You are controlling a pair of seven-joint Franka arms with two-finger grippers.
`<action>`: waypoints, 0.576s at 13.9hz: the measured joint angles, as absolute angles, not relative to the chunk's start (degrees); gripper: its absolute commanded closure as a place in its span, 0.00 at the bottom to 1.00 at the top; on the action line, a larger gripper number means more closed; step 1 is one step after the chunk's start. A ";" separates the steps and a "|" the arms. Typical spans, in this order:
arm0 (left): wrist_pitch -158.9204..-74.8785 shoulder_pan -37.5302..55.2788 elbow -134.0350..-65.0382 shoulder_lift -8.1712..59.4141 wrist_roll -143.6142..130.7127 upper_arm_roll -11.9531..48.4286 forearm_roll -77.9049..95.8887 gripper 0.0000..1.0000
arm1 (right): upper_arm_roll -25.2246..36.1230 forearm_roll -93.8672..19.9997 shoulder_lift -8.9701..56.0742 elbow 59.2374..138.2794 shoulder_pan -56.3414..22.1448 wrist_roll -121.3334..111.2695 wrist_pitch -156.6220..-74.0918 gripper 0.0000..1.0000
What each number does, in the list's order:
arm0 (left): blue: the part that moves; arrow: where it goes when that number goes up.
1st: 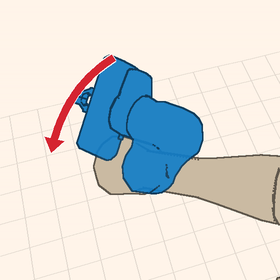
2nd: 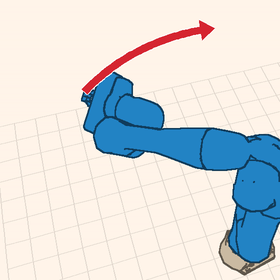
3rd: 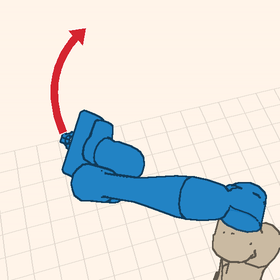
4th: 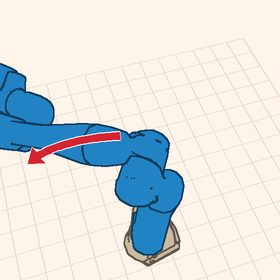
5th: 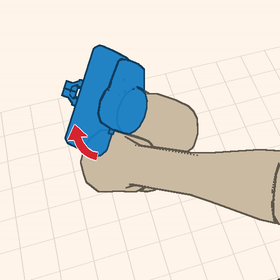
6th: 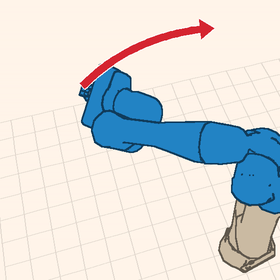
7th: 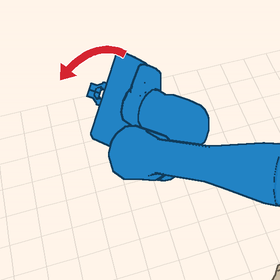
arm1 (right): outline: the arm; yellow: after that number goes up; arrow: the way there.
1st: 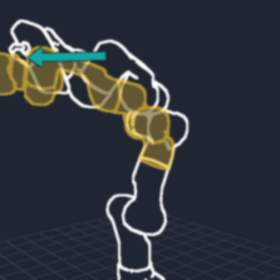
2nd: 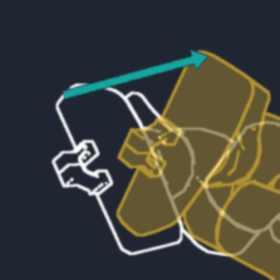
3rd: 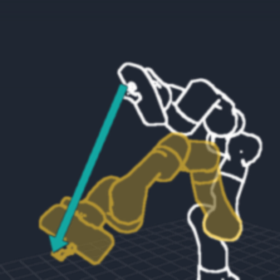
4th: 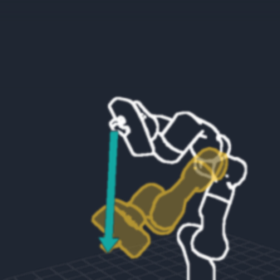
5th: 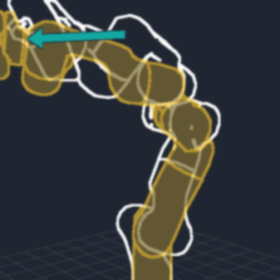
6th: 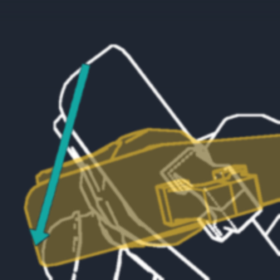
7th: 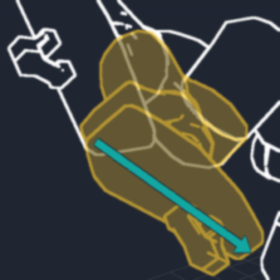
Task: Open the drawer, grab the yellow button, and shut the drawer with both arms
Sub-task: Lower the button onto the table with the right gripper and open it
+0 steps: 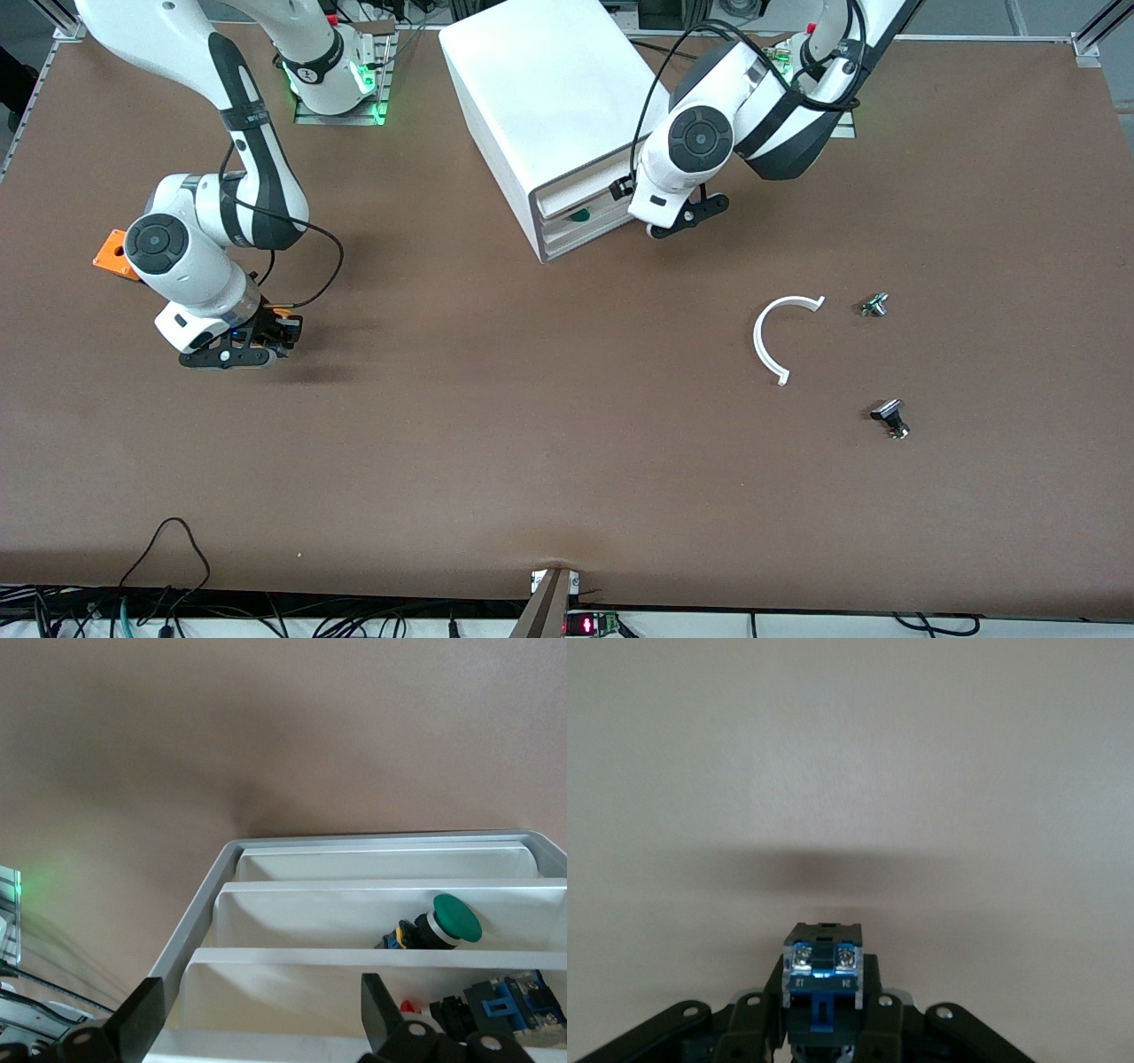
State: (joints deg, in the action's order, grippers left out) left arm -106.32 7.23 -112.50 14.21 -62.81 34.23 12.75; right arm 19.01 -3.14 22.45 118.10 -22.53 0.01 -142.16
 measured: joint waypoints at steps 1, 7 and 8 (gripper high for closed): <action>-106.15 7.22 -112.52 14.25 -62.81 34.24 12.85 0.02 | 19.01 -4.02 23.01 118.34 -22.42 -0.20 -142.55 1.00; -105.87 7.26 -112.55 14.77 -62.80 34.52 13.42 0.03 | 19.00 -4.62 28.45 118.53 -20.97 -0.29 -147.34 0.61; -105.86 7.26 -112.55 14.77 -62.81 34.53 13.76 0.03 | 19.00 -4.63 28.96 118.53 -20.87 -0.29 -147.68 0.37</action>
State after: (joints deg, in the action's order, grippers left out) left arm -105.86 7.26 -112.55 14.77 -62.81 34.53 13.76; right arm 19.00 -4.63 28.96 118.53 -20.87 -0.29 -147.68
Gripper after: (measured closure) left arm 0.031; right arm 0.665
